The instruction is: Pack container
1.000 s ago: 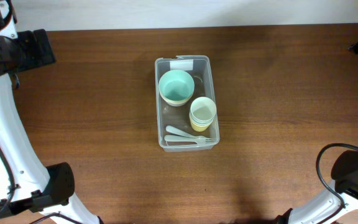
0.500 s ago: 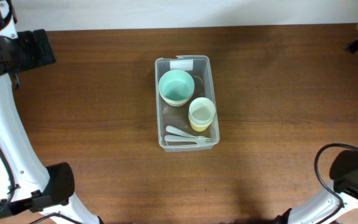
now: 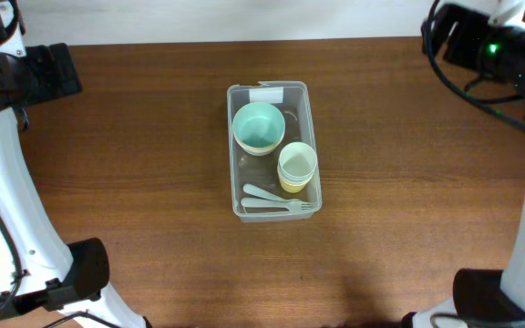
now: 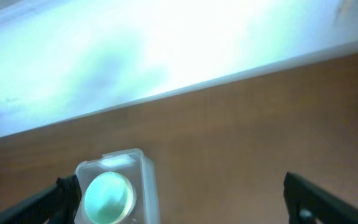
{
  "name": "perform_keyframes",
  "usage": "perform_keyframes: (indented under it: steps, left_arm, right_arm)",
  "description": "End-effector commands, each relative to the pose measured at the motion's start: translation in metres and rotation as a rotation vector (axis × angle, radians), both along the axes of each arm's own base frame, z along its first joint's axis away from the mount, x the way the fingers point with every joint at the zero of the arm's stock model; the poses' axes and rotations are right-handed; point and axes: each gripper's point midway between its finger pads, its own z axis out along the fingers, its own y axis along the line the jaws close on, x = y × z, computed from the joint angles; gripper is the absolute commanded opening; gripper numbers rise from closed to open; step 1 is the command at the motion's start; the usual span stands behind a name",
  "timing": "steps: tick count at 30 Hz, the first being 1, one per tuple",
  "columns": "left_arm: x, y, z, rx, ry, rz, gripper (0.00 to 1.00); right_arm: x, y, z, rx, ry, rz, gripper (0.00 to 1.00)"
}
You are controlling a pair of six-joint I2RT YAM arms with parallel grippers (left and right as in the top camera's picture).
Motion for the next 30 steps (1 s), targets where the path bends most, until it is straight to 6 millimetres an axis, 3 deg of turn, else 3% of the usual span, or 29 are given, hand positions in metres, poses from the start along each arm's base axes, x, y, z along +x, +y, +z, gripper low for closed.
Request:
perform_keyframes:
  steps: [1,4,10,17,24,27,30]
  left_arm:
    - [-0.004,0.002,0.003,-0.001,-0.009,0.011,1.0]
    - [-0.004,0.002,0.003,-0.001,-0.009,0.011,1.0]
    - [-0.004,0.002,0.003,-0.001,-0.009,0.011,1.0]
    - [-0.004,0.002,0.003,-0.001,-0.009,0.011,1.0]
    - [-0.004,0.002,0.003,-0.002,-0.009,0.011,1.0]
    - [-0.004,0.002,0.003,-0.002,-0.009,0.011,1.0]
    - [-0.004,0.002,0.003,-0.001,-0.009,0.011,1.0]
  right_arm:
    - [-0.003,0.018,0.026,-0.237,-0.111,0.131,0.99]
    - [-0.008,0.027,0.04,-0.329,-0.169,0.202,0.99]
    - [-0.031,0.026,0.063,-0.439,-0.237,0.251,0.99]
    - [-0.059,0.024,0.077,-0.444,-0.276,0.238,0.99]
    - [-0.085,0.021,0.051,-0.448,-0.279,0.23,0.99]
    - [-0.094,0.019,0.023,-0.452,-0.286,0.221,0.99]
    - [-0.106,0.017,-0.017,-0.456,-0.273,0.214,0.99]
